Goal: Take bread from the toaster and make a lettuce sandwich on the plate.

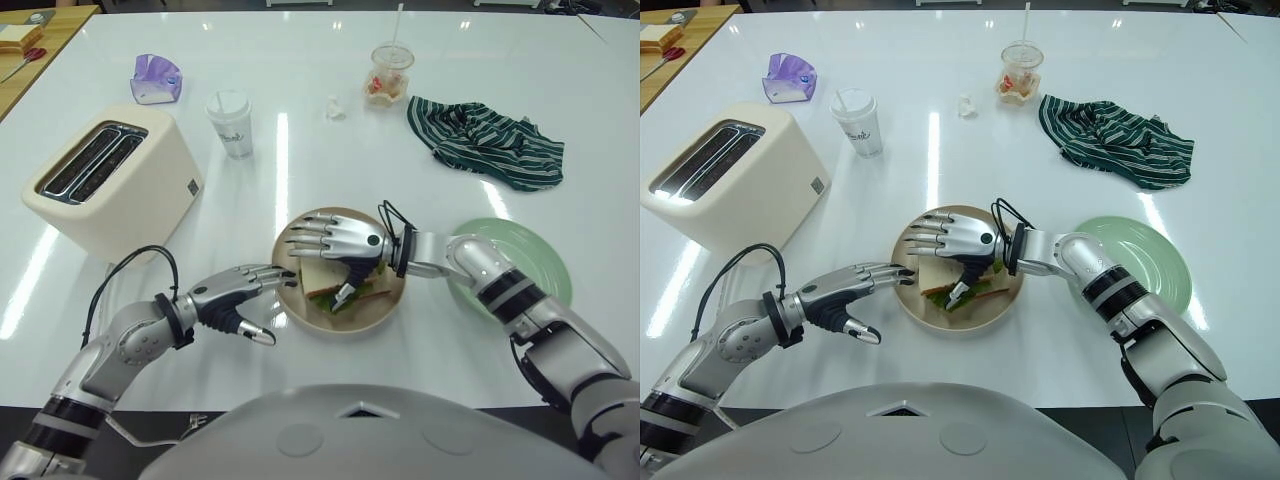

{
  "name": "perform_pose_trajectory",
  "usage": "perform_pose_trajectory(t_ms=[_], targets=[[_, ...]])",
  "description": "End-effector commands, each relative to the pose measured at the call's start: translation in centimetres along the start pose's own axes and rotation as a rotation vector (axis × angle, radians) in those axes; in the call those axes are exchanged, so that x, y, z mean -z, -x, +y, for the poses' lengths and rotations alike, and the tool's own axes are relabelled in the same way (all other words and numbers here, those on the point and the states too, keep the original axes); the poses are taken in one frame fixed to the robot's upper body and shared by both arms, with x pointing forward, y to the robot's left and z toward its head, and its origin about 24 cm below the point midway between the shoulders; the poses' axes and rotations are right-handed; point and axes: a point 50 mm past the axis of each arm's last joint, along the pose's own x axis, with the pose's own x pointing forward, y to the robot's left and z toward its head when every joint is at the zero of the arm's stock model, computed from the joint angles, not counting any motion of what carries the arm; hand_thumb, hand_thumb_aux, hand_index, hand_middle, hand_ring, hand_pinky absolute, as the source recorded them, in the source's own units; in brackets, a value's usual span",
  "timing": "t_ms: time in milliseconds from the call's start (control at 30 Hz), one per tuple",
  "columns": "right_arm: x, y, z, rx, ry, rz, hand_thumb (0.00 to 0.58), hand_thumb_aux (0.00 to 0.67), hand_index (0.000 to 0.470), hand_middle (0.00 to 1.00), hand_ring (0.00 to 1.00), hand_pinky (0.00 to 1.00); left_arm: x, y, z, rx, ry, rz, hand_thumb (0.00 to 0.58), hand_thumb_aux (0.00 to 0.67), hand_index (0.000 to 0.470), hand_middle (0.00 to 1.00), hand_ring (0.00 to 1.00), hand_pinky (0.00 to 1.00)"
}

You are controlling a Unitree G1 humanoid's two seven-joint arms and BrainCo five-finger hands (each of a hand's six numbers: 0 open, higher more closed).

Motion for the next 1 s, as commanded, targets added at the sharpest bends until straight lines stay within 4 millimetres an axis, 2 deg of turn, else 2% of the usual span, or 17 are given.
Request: perform_pose_trajectory(t_ms=[33,267,333,400,433,467,500,533,600,733,833,1000], targets=[[0.5,0.1,-1.5,0.055,0.038,0.007,0.000,0.000,0.000,0.00,0.00,0.00,-0.1,-0.2,2.2,-0.137,-0.010,0.001,0.000,0.000,0.000,0.00,0.00,0.00],[1.1,0.8,-4.2,0.166,0.066,0.052,0.000,0.000,0.000,0.00,0.00,0.00,-0.8,0.3,4.5,-0.284,0.010,-0.039,0.000,0.000,0.000,0.00,0.00,0.00],[1.6,1.8,-5.0,0.199,0.049,0.099,0.000,0.000,0.000,0.00,0.00,0.00,-1.1,1.0,5.3,-0.315,-0.003,-0.042,0.000,0.000,0.000,0.00,0.00,0.00],[1.9,3.3,-5.8,0.240,-0.025,0.160,0.000,0.000,0.000,0.00,0.00,0.00,-1.2,2.3,7.0,-0.387,-0.009,-0.045,0.000,0.000,0.000,0.00,0.00,0.00],[1.9,4.0,-6.2,0.255,-0.065,0.181,0.160,0.100,0.070,0.04,0.04,0.04,-1.3,2.9,7.7,-0.421,-0.001,-0.052,0.000,0.000,0.000,0.00,0.00,0.00],[1.8,4.6,-6.5,0.265,-0.106,0.197,0.500,0.420,0.295,0.44,0.44,0.44,-1.4,3.4,8.3,-0.447,0.016,-0.062,0.216,0.139,0.098,0.00,0.00,0.00],[1.7,5.4,-6.7,0.270,-0.173,0.216,0.580,0.670,0.470,0.93,0.93,0.93,-1.4,4.1,8.7,-0.468,0.047,-0.075,0.432,0.331,0.232,0.00,0.00,0.00],[1.2,6.6,-6.9,0.236,-0.283,0.230,0.580,0.670,0.470,1.00,1.00,1.00,-1.3,4.8,8.4,-0.442,0.096,-0.090,0.580,0.670,0.470,1.00,1.00,1.00],[-0.1,8.7,-6.9,0.137,-0.504,0.236,0.580,0.670,0.470,1.00,1.00,1.00,-1.3,5.8,7.2,-0.346,0.178,-0.105,0.580,0.670,0.470,1.00,1.00,1.00],[-3.7,11.6,-5.9,-0.118,-0.838,0.176,0.580,0.670,0.470,1.00,1.00,1.00,-1.5,6.3,2.3,0.015,0.340,-0.073,0.580,0.670,0.470,1.00,1.00,1.00],[-5.0,12.4,-5.5,-0.242,-0.942,0.135,0.580,0.670,0.470,1.00,1.00,1.00,-1.7,6.3,-0.4,0.207,0.420,-0.056,0.580,0.670,0.470,1.00,1.00,1.00],[-6.0,13.2,-4.1,-0.392,-1.004,0.131,0.580,0.670,0.470,1.00,1.00,1.00,-2.0,4.7,-2.3,0.347,0.460,-0.112,0.580,0.670,0.470,1.00,1.00,1.00]])
